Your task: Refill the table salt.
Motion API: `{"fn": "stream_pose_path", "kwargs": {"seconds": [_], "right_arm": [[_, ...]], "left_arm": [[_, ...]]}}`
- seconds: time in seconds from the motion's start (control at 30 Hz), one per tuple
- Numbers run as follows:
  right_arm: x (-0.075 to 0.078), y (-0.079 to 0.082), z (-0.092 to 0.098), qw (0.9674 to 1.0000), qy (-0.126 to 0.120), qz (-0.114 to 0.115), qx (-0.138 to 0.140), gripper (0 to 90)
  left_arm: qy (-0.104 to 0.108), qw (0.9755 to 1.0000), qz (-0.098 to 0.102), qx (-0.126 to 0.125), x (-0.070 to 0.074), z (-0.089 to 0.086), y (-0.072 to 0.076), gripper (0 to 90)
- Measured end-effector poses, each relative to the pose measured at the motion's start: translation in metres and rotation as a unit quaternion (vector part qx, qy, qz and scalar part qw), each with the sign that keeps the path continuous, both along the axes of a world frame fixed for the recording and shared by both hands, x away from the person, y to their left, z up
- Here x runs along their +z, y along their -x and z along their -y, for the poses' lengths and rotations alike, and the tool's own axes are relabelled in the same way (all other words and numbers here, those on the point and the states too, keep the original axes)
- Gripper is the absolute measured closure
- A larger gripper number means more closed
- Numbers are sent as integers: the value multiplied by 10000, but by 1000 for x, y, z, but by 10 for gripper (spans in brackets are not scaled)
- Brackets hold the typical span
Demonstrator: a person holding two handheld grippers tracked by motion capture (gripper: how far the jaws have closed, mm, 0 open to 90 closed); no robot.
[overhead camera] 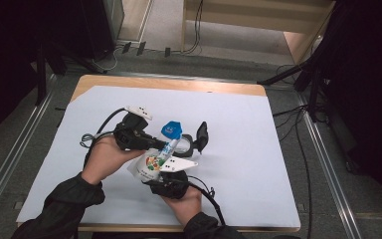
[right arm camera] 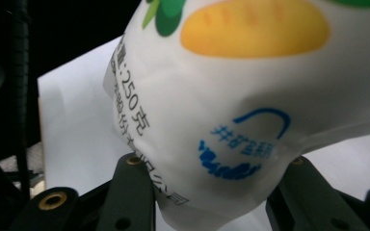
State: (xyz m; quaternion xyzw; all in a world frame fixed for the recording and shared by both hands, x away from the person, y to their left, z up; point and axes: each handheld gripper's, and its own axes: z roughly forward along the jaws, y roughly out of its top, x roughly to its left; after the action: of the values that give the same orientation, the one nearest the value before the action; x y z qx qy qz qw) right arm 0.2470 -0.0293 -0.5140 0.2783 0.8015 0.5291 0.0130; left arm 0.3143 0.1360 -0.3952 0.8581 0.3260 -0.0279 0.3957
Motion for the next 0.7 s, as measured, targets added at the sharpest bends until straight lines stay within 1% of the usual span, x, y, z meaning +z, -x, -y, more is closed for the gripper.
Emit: {"fn": "stream_pose_path", "kwargs": {"seconds": [0.07,0.1,0.2,0.3,0.33,0.4,0.43,0.47,0.57,0.63,0.7], "right_arm": [[0,1,0,10000,-80,-40,18,673],[0,1,1,9999,-104,-34,18,676],[-1,3,1,9999,-133,1,18,684],[-1,3,1,9999,-91,43,13,688],[-1,3,1,9999,-89,54,18,690],[0,4,1,9999,-70,93,11,692],[0,3,1,9999,-86,77,4,692],[0,3,1,9999,-80,93,-4,692],[0,3,2,9999,-35,169,-9,694],[0,3,2,9998,-18,188,-2,695],[0,4,1,9998,-12,205,0,696]], "left_arm": [[54,10000,-27,-24,-1,-1,-1,881],[99,9999,4,-28,-1,-3,-1,873],[97,9999,49,-92,-2,-5,-1,829],[97,9999,86,-22,-4,-6,0,776],[44,9999,103,-5,-4,-8,0,763],[50,9999,104,-10,-4,-9,0,731],[49,9999,104,-1,-4,-10,0,718],[69,9999,100,23,-4,-10,0,708],[35,9999,127,19,-4,-11,1,692],[24,9999,103,25,-5,-12,0,689],[60,10000,55,15,-5,-13,0,669]]}}
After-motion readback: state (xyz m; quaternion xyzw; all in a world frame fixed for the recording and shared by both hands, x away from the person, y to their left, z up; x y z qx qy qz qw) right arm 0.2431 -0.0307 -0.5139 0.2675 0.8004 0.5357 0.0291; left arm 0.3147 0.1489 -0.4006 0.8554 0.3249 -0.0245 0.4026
